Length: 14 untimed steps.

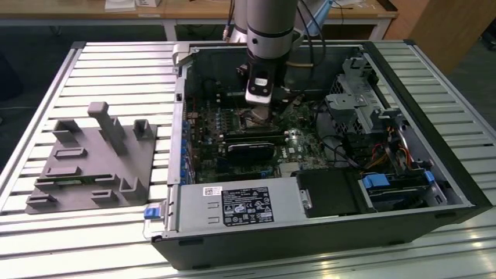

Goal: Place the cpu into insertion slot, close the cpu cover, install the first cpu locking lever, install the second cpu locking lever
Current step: 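Place the cpu into insertion slot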

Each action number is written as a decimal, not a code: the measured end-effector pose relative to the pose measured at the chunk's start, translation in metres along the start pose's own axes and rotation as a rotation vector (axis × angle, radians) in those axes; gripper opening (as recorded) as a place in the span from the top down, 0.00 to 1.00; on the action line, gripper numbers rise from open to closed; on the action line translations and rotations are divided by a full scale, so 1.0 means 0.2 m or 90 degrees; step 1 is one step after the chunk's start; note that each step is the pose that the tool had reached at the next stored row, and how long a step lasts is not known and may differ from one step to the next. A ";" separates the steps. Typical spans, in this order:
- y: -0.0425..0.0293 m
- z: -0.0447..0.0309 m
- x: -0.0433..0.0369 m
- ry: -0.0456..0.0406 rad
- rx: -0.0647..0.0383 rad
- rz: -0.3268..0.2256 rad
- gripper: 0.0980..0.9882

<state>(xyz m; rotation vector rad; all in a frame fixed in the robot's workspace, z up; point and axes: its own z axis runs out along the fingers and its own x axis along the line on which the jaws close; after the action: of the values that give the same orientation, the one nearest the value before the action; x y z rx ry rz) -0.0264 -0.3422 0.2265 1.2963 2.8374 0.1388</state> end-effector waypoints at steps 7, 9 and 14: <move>-0.002 0.005 0.001 -0.0069 -0.001 0.077 0.50; -0.004 0.007 0.005 -0.0078 -0.002 0.089 0.50; -0.007 0.009 0.029 -0.0092 -0.002 0.104 0.50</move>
<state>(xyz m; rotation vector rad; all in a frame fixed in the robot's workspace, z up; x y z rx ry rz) -0.0311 -0.3387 0.2248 1.5201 2.7159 0.1358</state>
